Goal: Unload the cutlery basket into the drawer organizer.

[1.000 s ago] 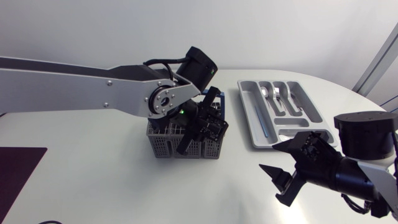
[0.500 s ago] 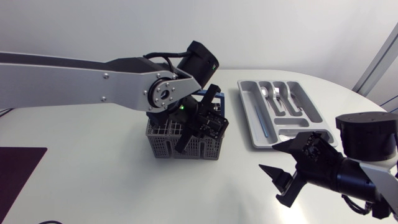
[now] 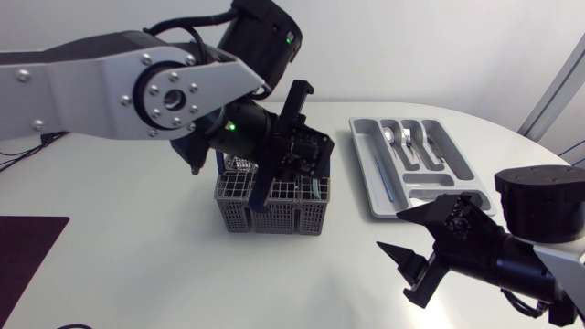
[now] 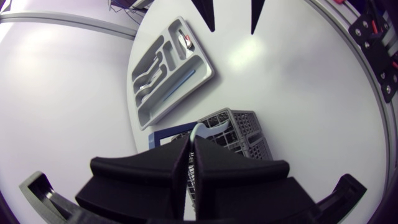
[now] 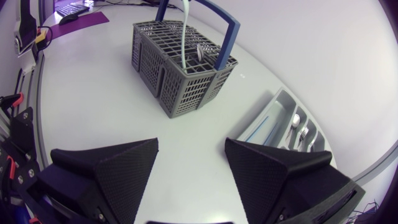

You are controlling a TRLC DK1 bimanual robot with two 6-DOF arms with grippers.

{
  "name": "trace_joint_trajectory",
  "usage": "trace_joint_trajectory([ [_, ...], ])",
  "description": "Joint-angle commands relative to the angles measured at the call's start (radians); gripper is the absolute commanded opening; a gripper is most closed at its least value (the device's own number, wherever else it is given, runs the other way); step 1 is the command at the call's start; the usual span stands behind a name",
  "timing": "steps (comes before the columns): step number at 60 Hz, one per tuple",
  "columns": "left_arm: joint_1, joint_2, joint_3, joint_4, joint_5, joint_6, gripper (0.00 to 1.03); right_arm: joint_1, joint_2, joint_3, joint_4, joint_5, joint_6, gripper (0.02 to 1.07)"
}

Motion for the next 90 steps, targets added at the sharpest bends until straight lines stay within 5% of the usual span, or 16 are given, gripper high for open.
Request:
trace_joint_trajectory([
  [1,-0.015,-0.041,0.040,-0.014,0.003,-0.098,0.05,0.008,-0.020,-0.002,0.013,0.003,0.019,0.80],
  [21,-0.030,0.000,0.226,-0.164,-0.003,-0.532,0.07,0.012,-0.057,0.011,0.112,0.037,0.049,0.80],
  [35,-0.035,0.092,0.319,-0.224,0.011,-0.852,0.07,0.118,-0.062,-0.009,0.279,0.241,0.035,0.80],
  [47,-0.006,0.155,0.390,-0.233,0.107,-1.055,0.08,0.224,0.006,-0.021,0.459,0.391,0.005,0.80],
  [62,-0.010,0.181,0.396,-0.206,0.136,-1.190,0.08,0.252,0.132,-0.072,0.723,0.473,-0.058,0.75],
  [90,-0.022,0.204,0.402,-0.146,0.138,-1.264,0.09,0.259,0.181,-0.067,0.815,0.493,-0.106,0.61],
])
